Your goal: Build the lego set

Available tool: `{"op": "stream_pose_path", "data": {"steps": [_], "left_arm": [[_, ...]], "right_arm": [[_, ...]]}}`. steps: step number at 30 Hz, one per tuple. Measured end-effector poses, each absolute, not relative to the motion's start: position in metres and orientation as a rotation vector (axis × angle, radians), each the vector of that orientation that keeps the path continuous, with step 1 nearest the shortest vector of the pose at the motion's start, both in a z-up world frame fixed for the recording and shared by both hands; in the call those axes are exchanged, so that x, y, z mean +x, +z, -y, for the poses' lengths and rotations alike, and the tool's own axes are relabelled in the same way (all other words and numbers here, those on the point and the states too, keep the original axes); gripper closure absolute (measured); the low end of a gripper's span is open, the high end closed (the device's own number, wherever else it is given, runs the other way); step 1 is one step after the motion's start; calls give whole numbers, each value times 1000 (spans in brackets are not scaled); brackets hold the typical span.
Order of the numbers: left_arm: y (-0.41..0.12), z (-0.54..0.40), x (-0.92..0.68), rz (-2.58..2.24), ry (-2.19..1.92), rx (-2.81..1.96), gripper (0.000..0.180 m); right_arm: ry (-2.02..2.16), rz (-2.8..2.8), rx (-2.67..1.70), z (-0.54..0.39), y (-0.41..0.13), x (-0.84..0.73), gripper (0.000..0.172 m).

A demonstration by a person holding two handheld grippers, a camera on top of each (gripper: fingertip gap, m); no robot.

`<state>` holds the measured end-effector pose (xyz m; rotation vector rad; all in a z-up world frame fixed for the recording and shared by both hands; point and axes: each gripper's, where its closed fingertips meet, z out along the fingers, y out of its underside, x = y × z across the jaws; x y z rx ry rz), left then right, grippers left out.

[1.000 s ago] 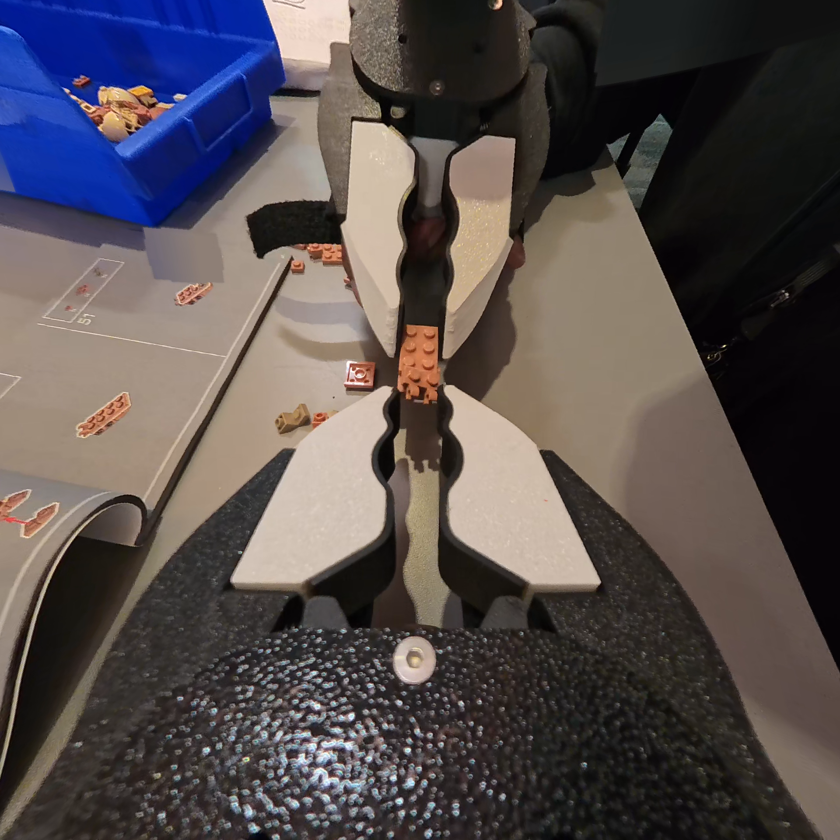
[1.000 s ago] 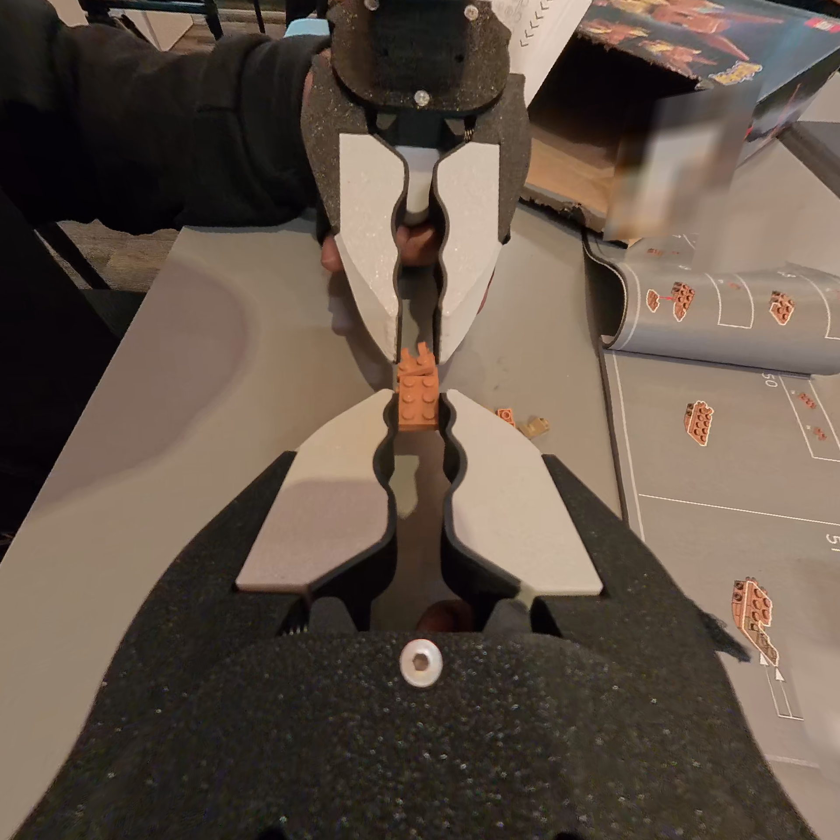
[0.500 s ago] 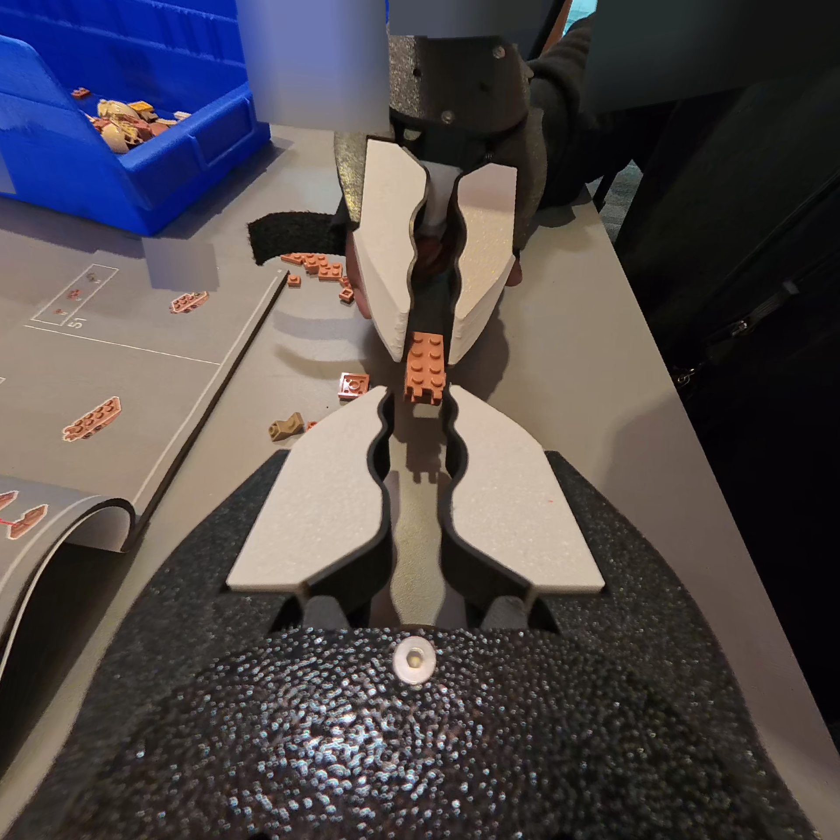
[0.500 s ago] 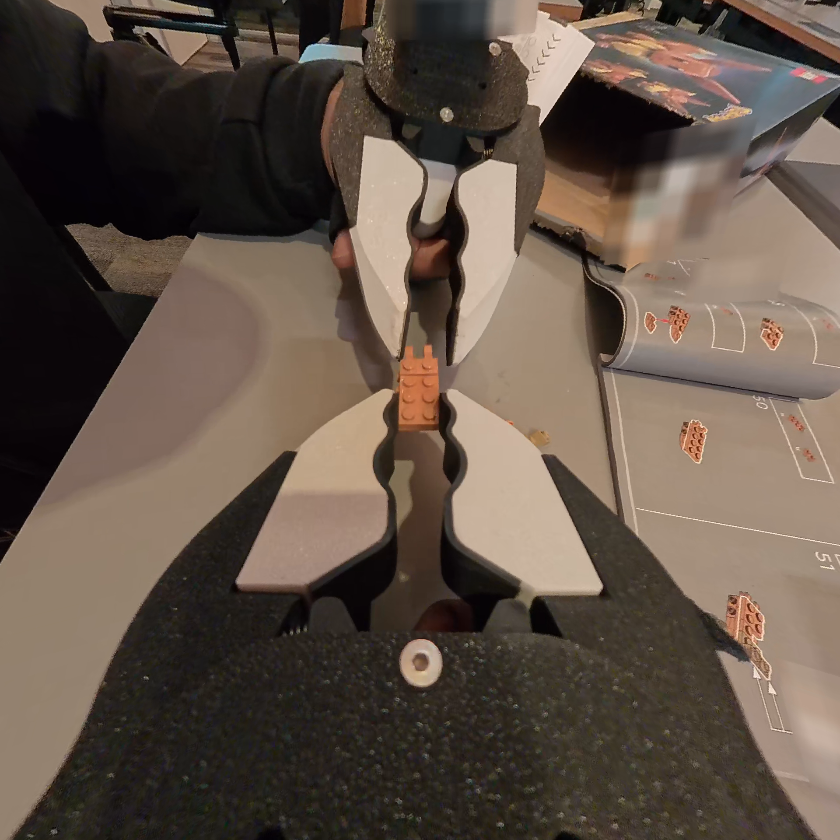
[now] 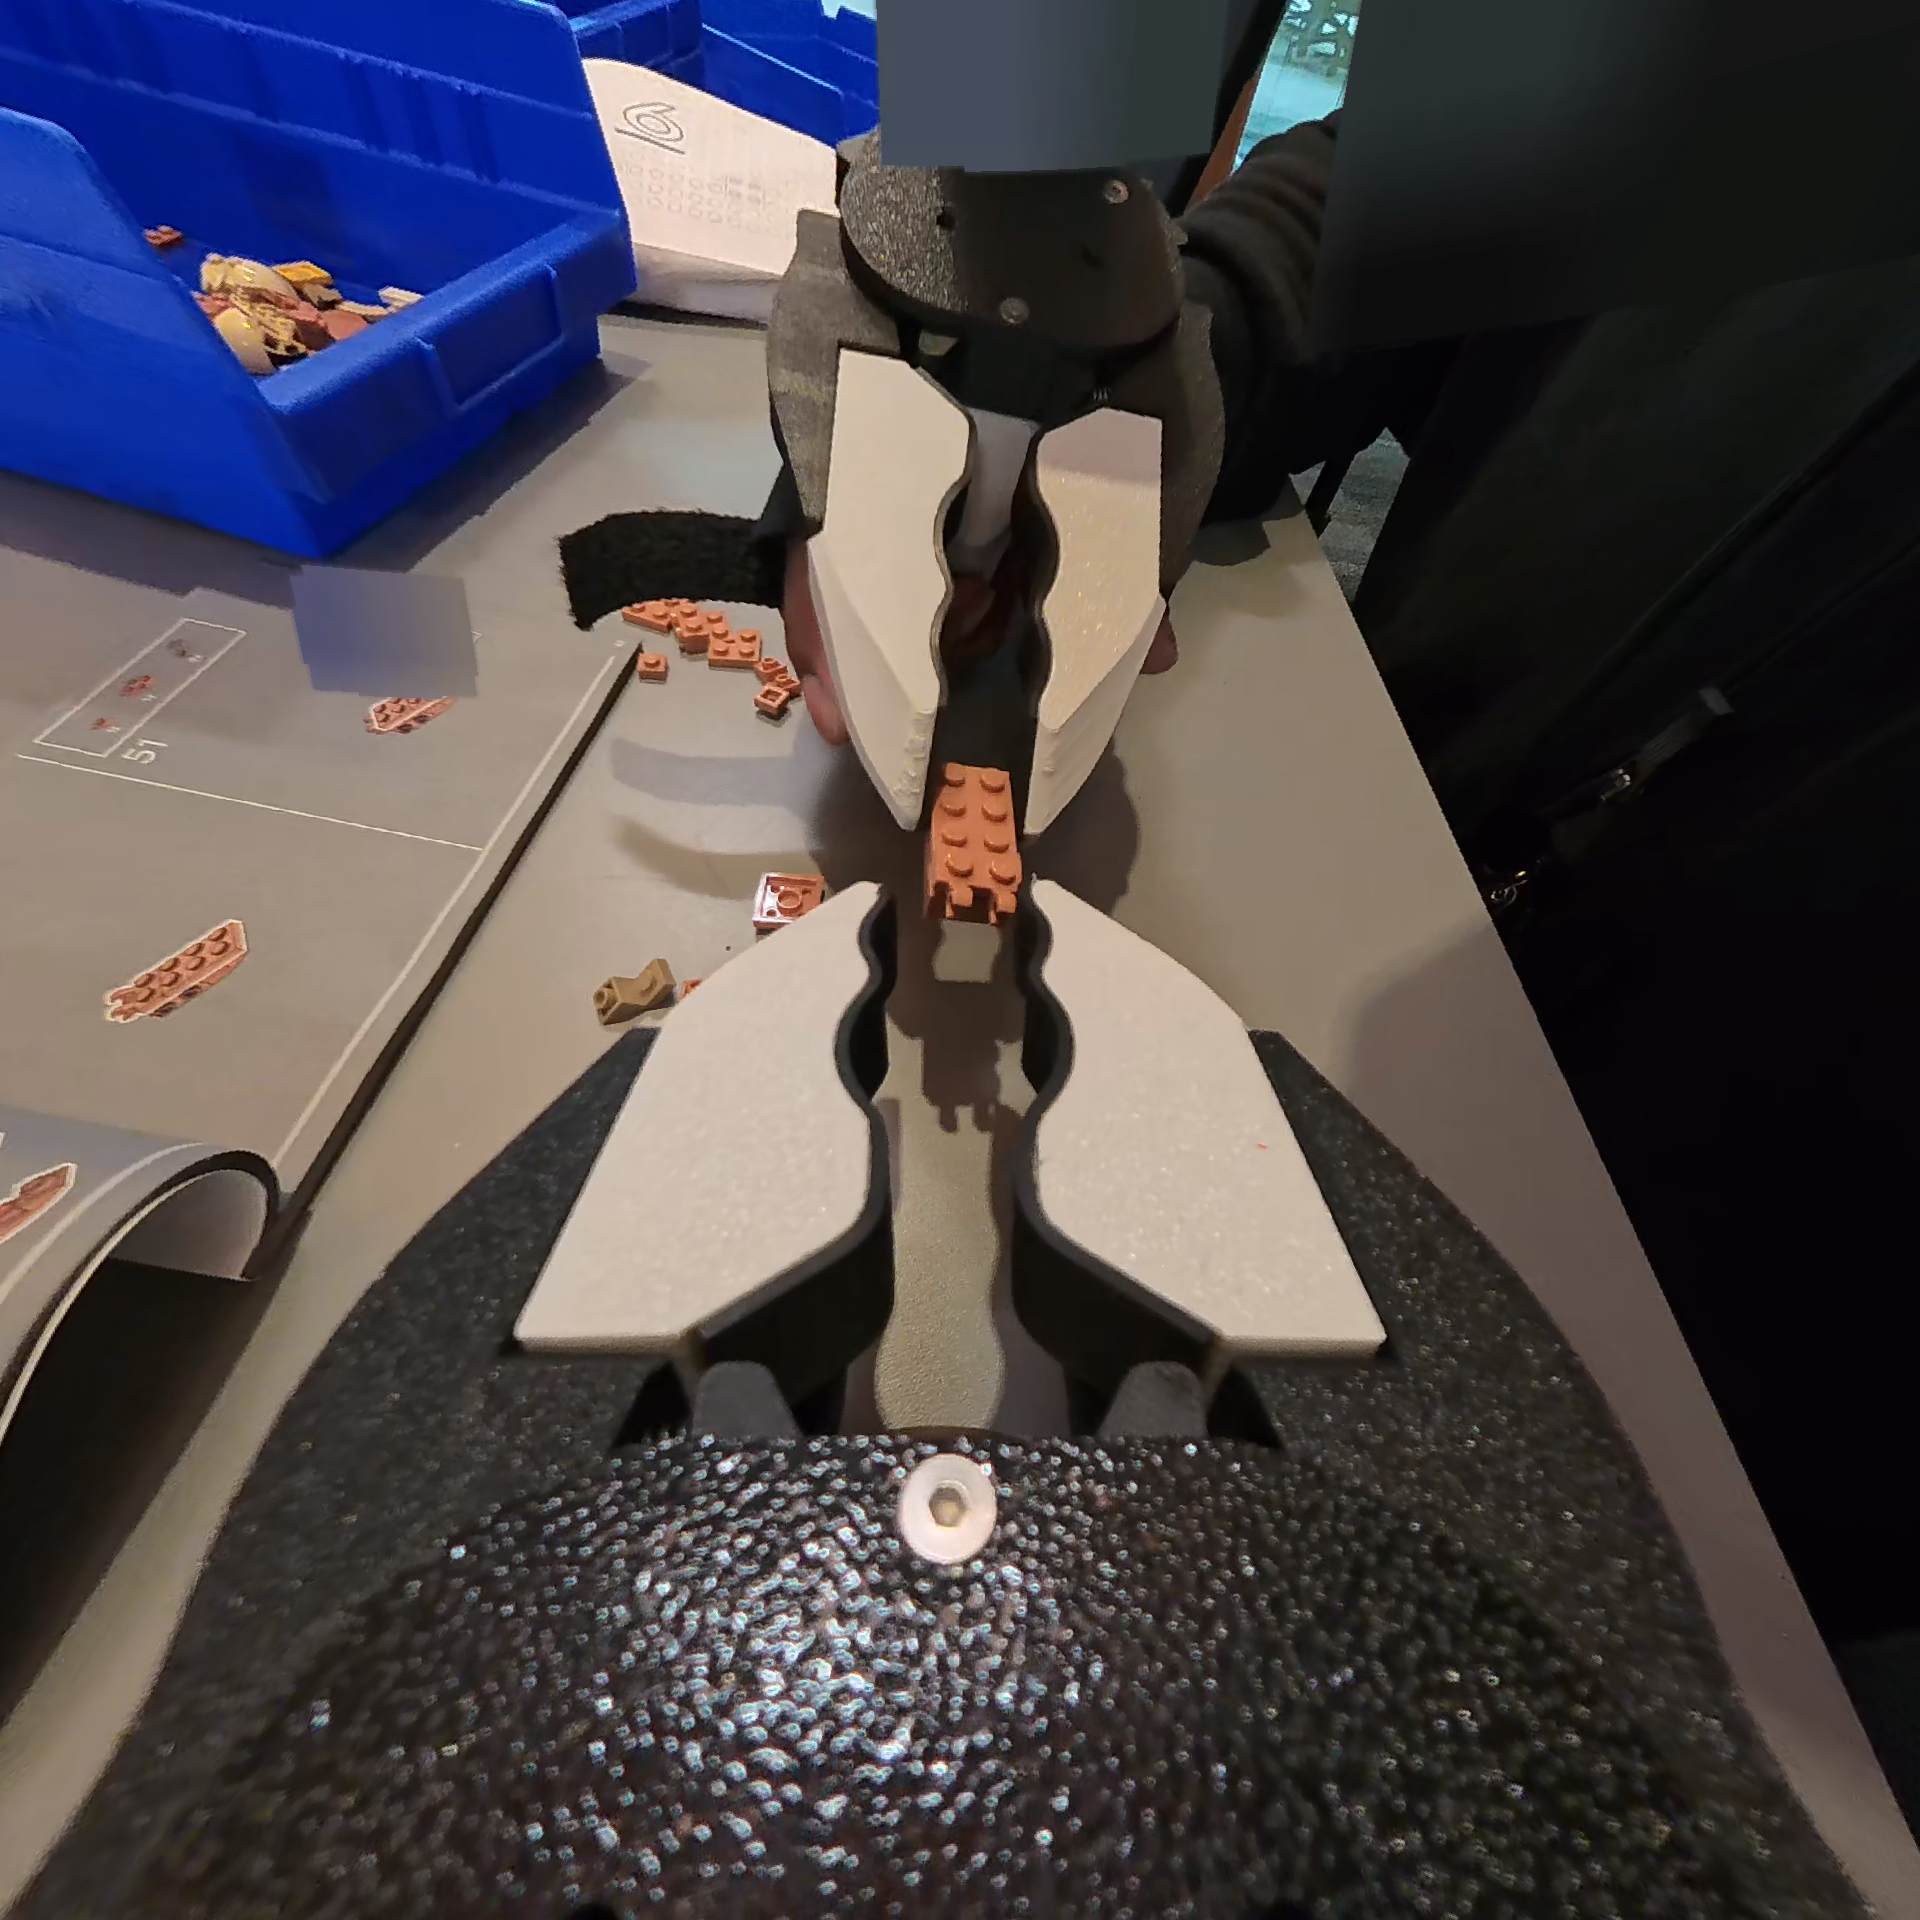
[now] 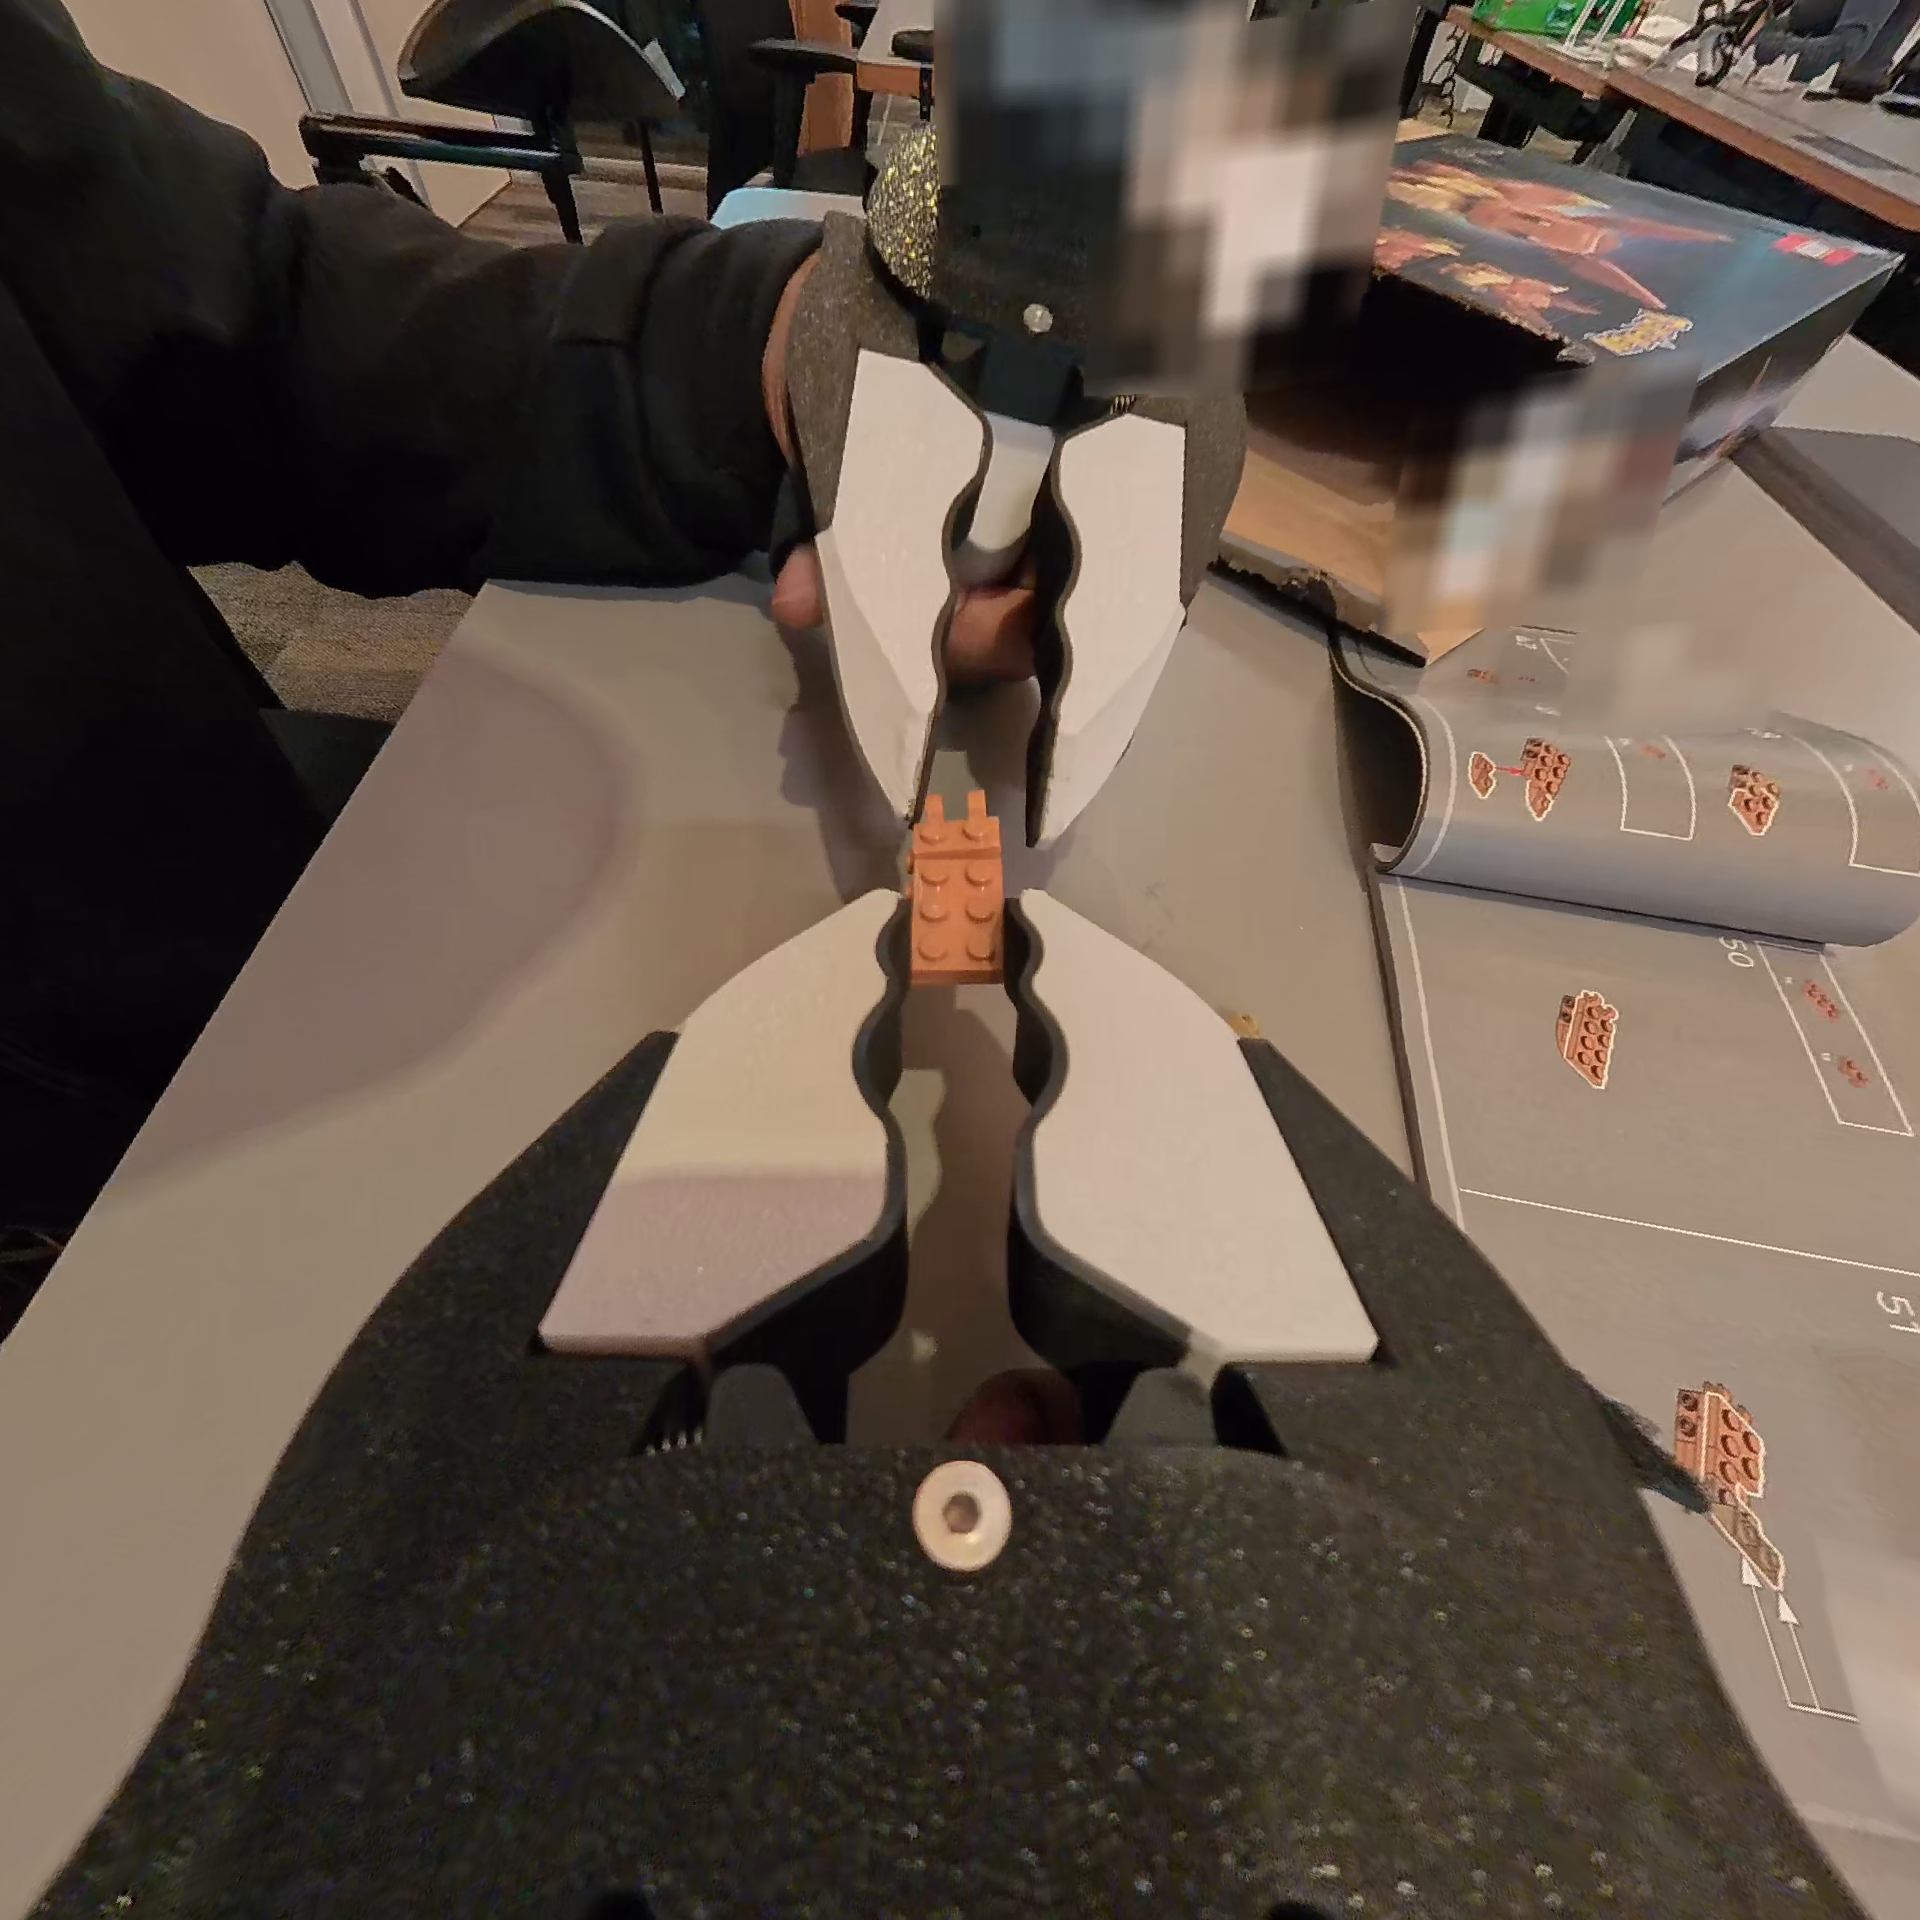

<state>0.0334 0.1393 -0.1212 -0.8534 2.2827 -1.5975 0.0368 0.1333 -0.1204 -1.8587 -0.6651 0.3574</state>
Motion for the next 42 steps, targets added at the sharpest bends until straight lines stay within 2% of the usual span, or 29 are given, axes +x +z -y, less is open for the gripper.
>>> {"op": "stream_pose_path", "data": {"steps": [30, 36, 42], "left_arm": [[-121, -122, 15, -2408, -1724, -819, 163], [-124, -128, 18, -2404, -1697, -864, 164], [-128, -152, 25, -2360, -1533, -934, 161]], "right_arm": [[167, 833, -1641, -124, -100, 24, 155], [155, 853, -1703, -125, -111, 28, 156], [322, 836, -1990, -118, -147, 31, 155]]}}
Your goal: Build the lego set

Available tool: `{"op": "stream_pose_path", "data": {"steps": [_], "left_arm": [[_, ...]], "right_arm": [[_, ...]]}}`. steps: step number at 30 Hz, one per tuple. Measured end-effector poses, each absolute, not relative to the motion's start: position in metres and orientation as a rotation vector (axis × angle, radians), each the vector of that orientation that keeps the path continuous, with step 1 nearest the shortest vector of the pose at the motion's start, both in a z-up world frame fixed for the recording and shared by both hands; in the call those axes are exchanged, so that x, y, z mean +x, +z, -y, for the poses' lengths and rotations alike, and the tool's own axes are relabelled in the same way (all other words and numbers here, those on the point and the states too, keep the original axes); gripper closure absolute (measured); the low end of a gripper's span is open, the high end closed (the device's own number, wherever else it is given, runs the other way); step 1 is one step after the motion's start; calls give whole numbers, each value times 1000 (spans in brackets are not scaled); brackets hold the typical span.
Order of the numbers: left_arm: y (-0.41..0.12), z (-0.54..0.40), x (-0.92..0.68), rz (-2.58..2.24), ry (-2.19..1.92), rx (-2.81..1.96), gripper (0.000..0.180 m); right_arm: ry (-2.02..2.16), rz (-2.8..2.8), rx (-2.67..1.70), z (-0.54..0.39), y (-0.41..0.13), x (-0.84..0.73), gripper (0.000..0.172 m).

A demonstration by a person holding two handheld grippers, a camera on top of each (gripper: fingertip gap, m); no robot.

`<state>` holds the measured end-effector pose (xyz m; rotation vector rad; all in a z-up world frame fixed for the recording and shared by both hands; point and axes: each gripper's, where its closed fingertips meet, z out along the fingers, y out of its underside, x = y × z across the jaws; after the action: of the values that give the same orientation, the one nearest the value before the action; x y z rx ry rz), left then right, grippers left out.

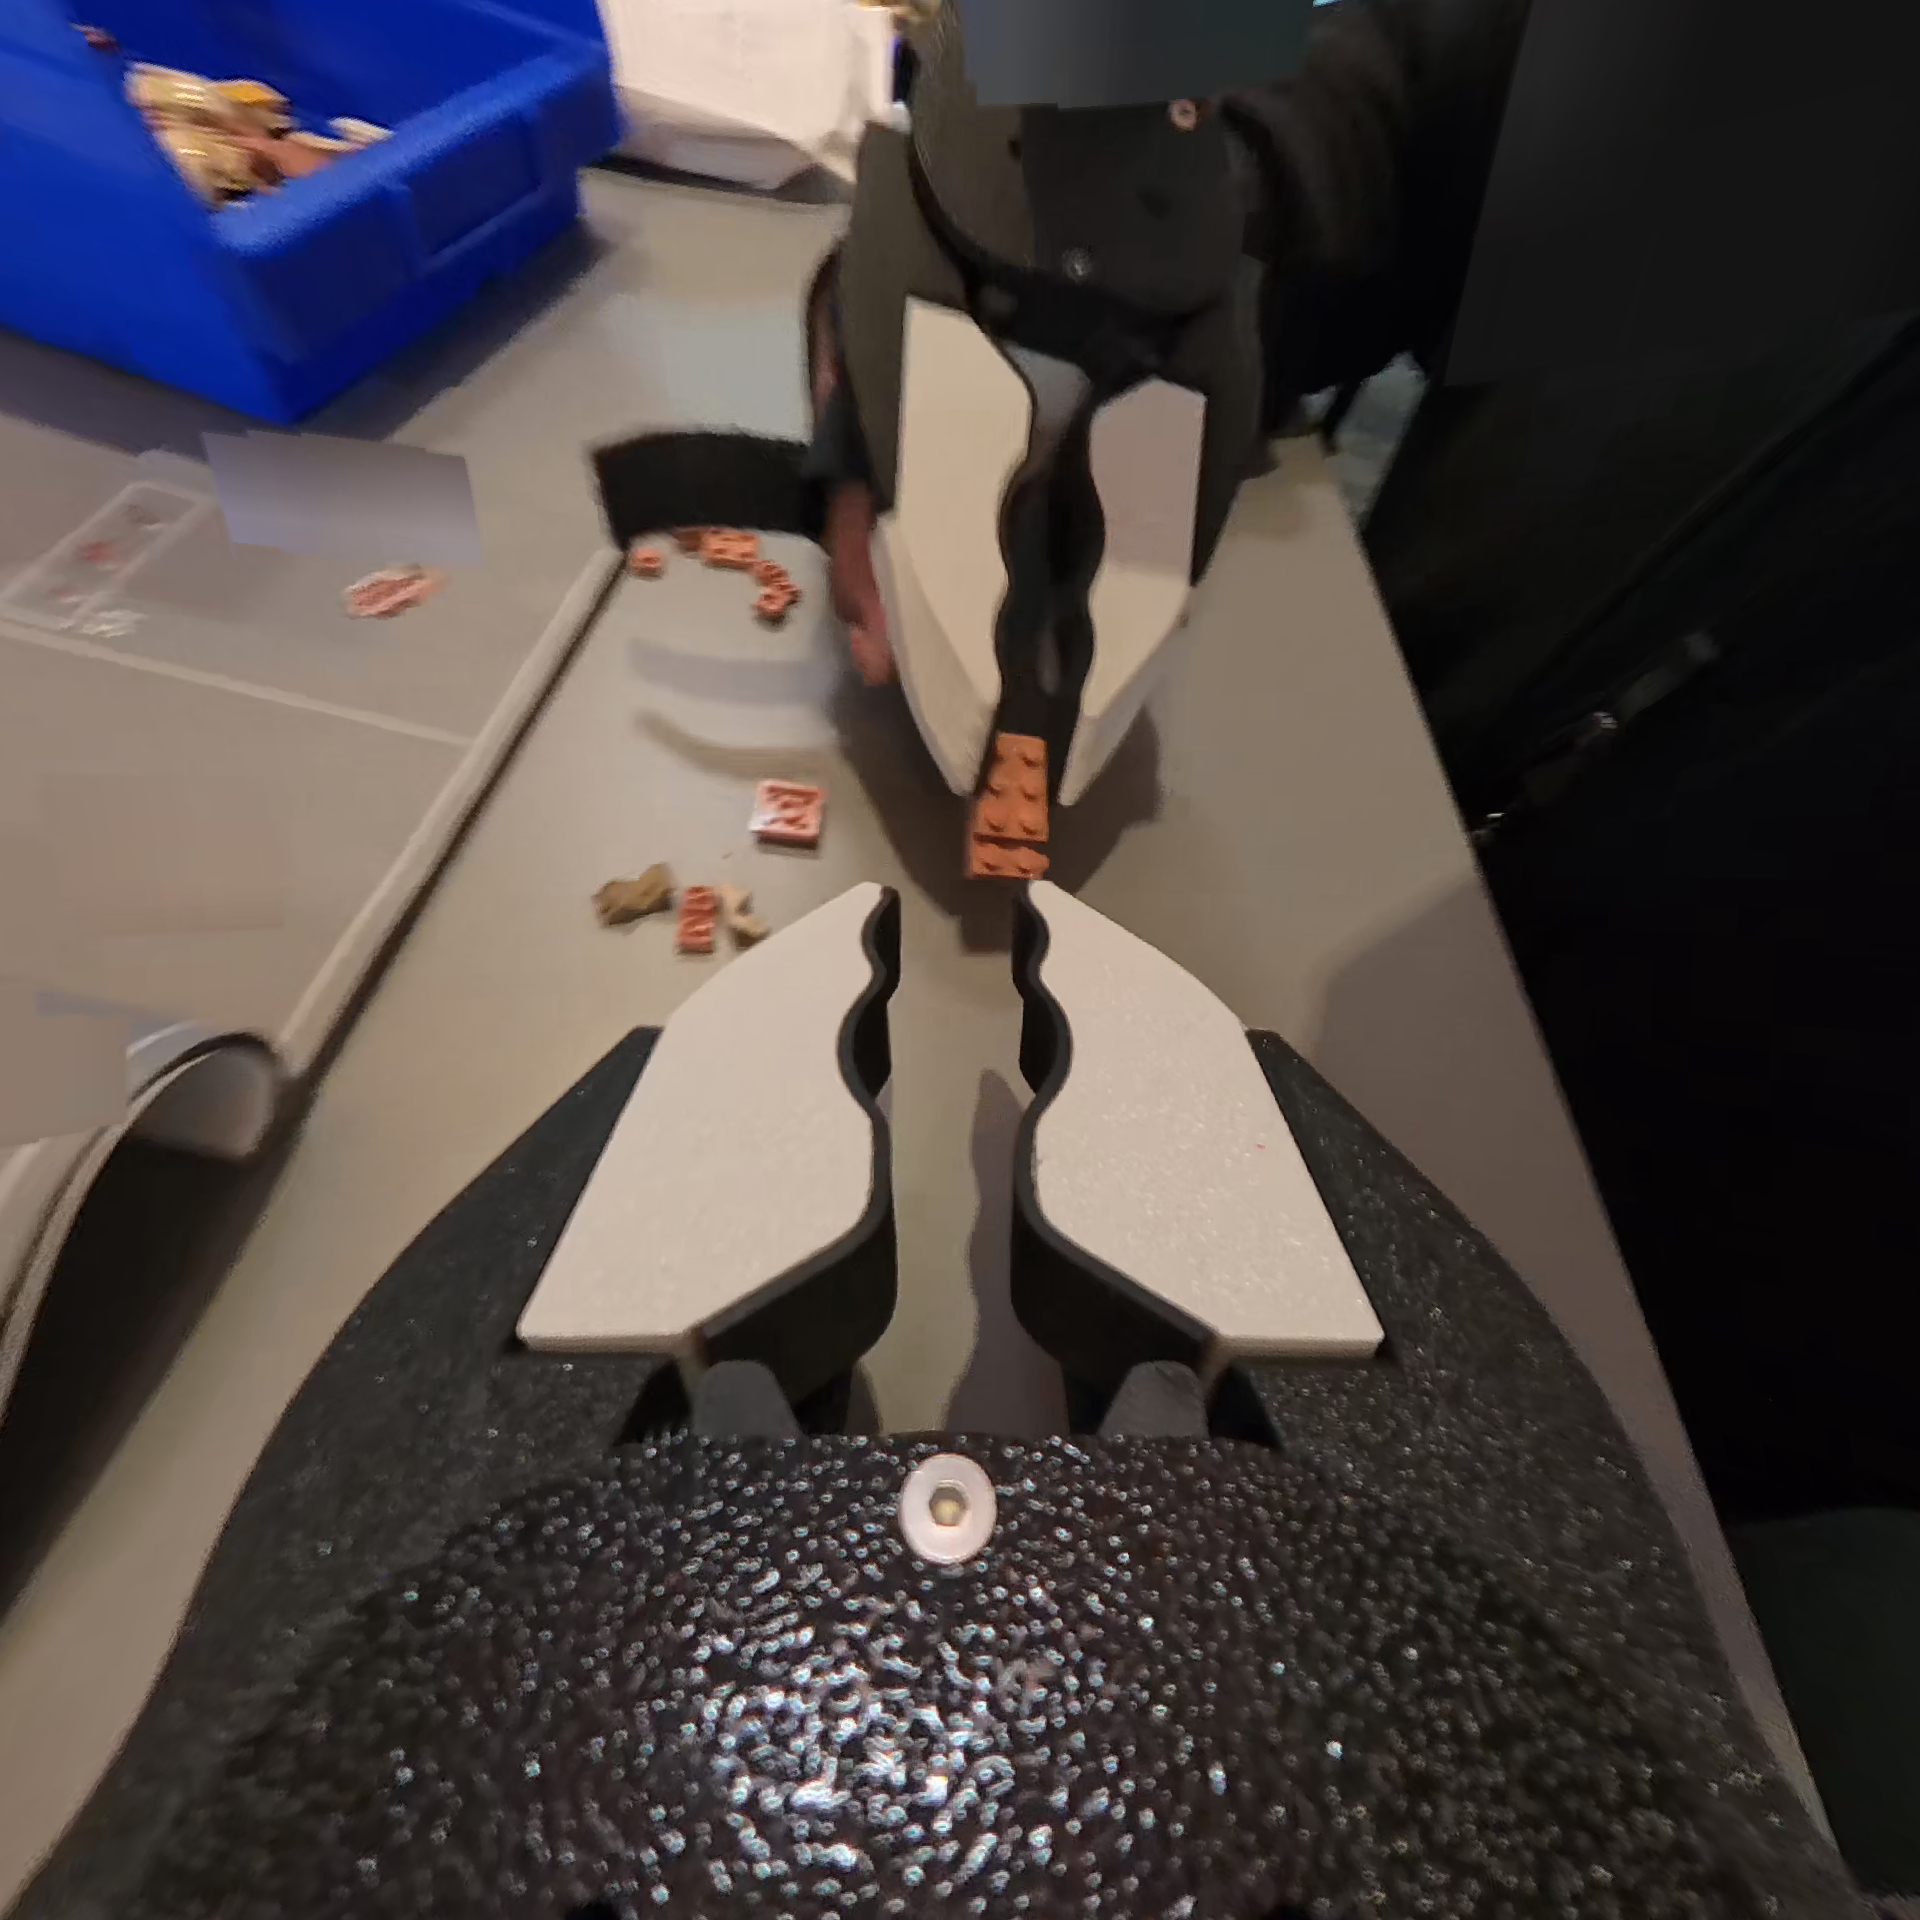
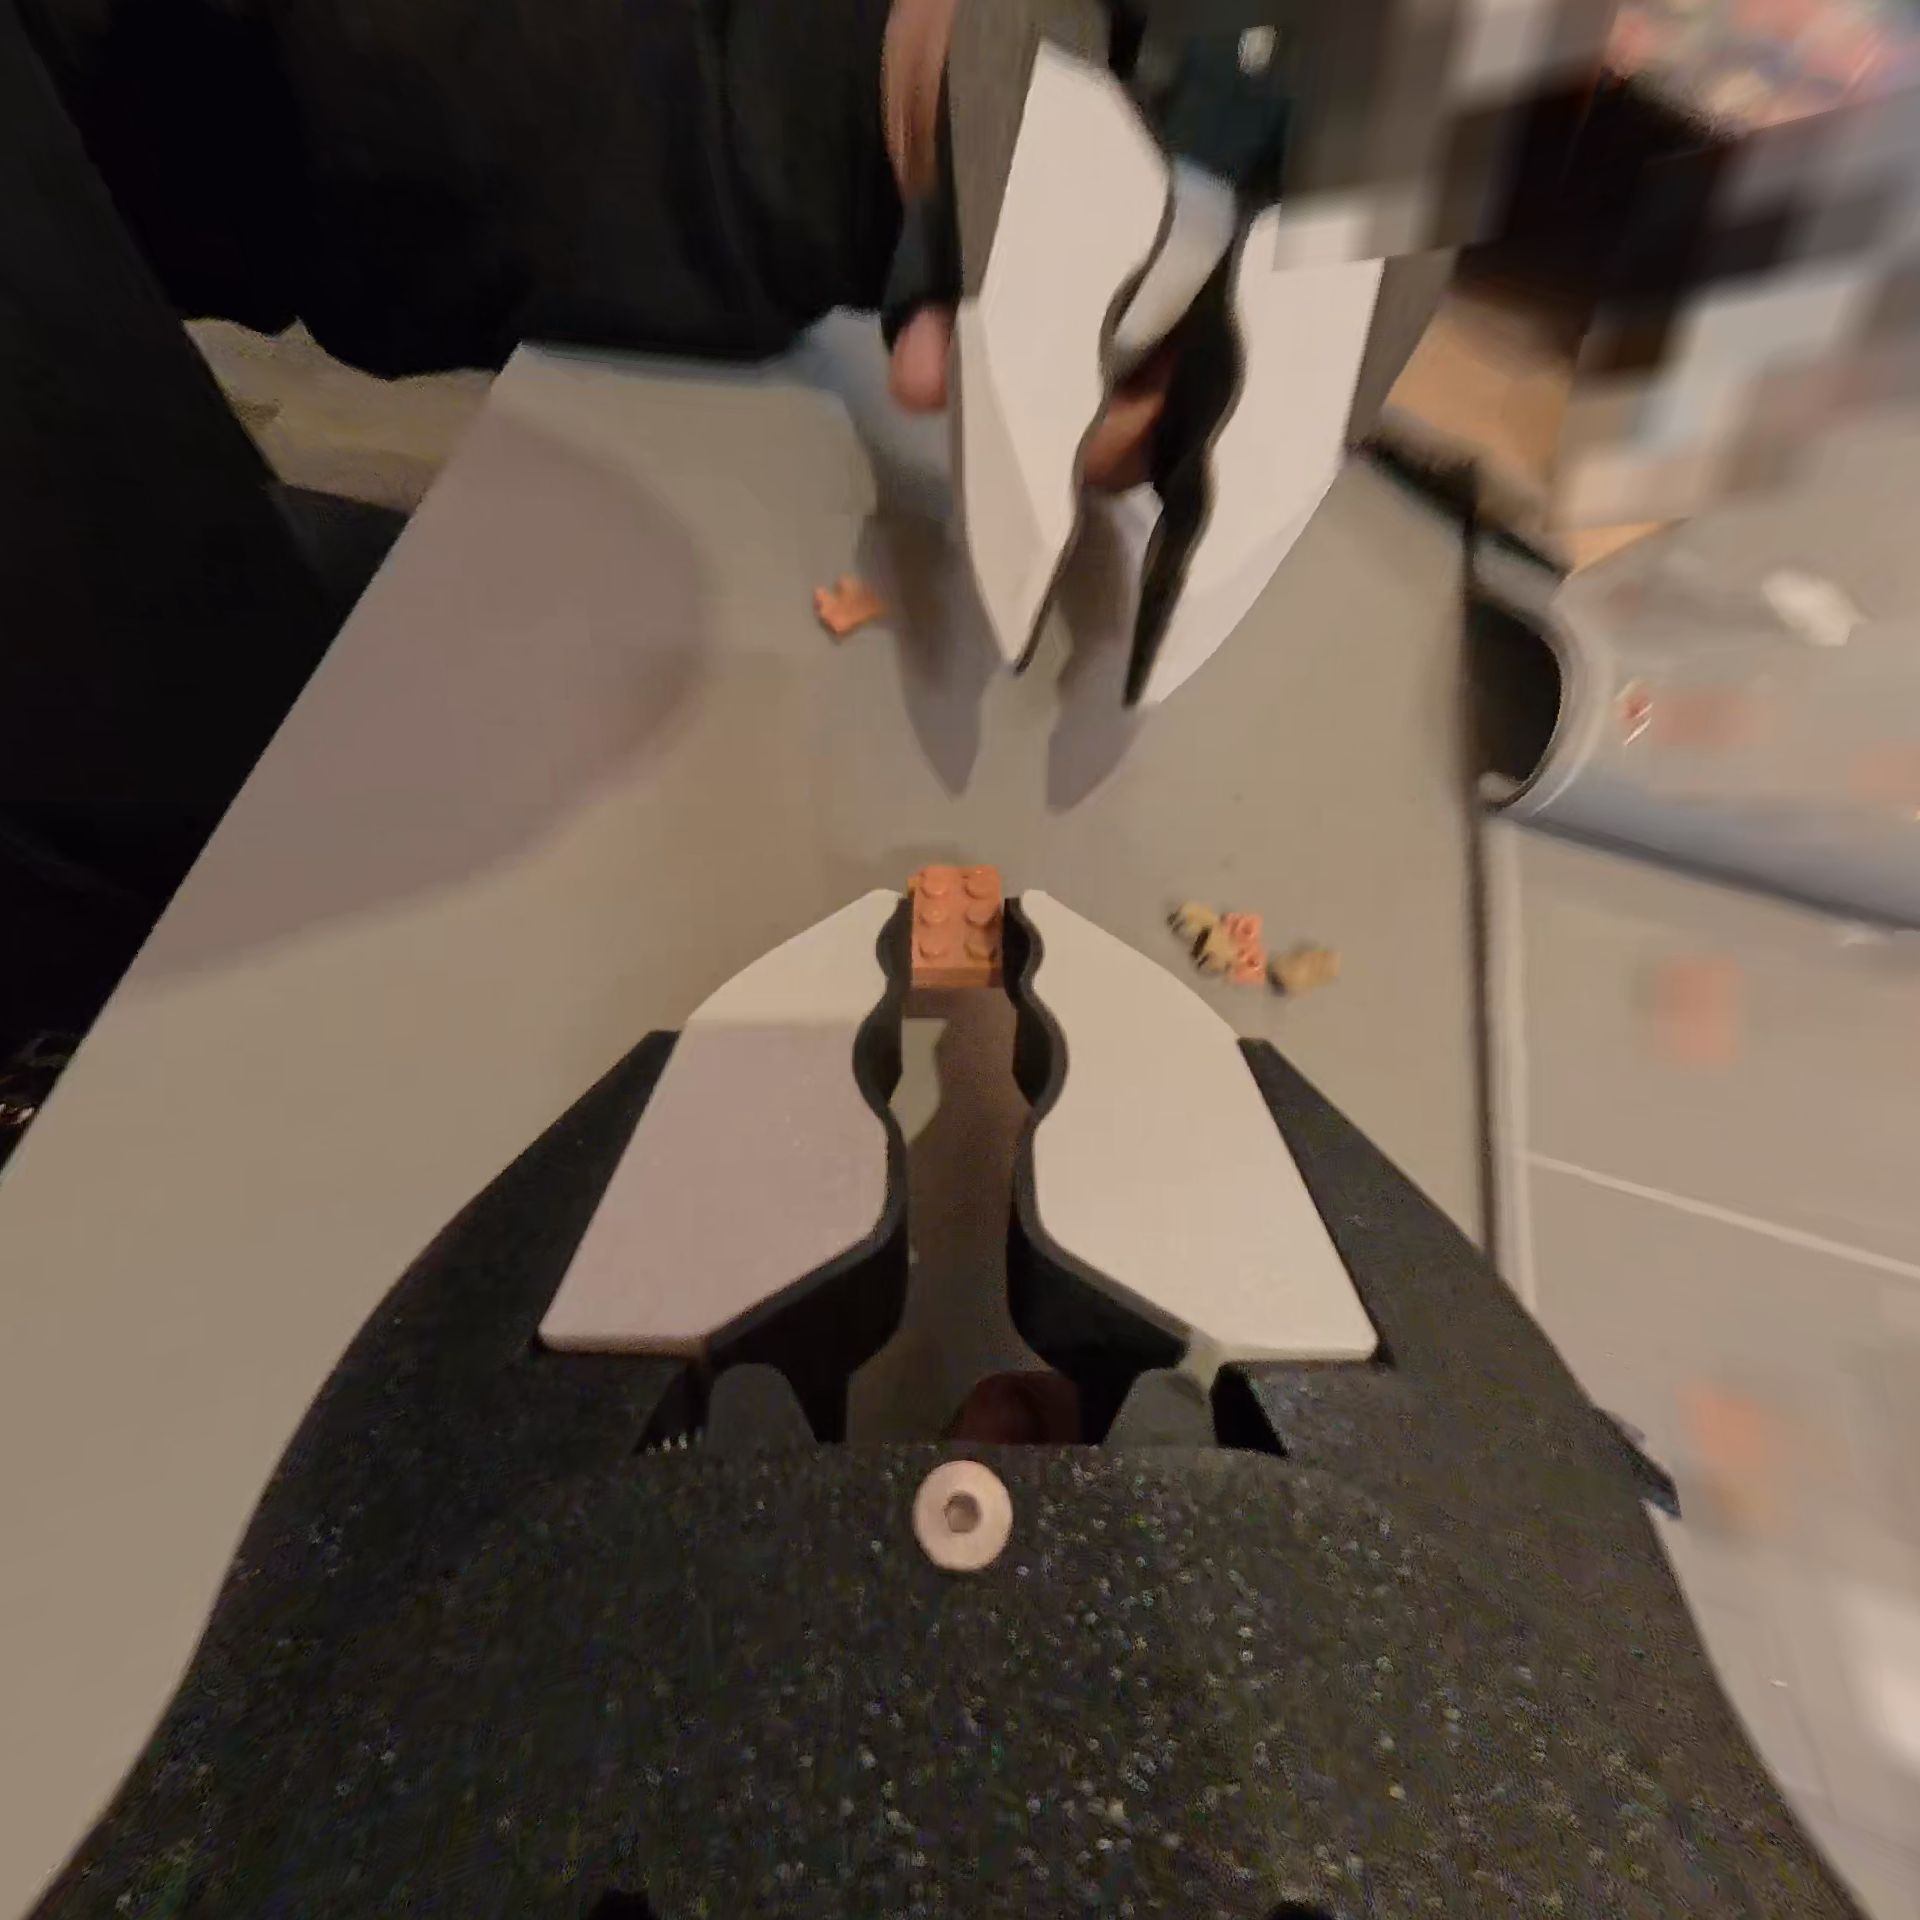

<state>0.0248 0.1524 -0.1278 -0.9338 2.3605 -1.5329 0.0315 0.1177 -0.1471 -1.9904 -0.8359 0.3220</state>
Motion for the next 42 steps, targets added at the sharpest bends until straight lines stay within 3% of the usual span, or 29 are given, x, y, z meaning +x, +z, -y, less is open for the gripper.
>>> {"op": "stream_pose_path", "data": {"steps": [11, 22, 29, 42], "left_arm": [[-140, -155, -3, -2510, -1389, -916, 155], [-163, -174, -58, -2515, -1171, -997, 149], [-178, -174, -47, -2529, -1083, -1012, 164], [-97, -117, 25, -2244, -1711, -974, 170]], "right_arm": [[317, 898, -2213, -105, -176, 35, 155], [303, 815, -2168, -95, -166, 39, 146], [251, 743, -2087, -91, -149, 32, 146], [-365, 946, -1488, -85, -95, 36, 150]]}}
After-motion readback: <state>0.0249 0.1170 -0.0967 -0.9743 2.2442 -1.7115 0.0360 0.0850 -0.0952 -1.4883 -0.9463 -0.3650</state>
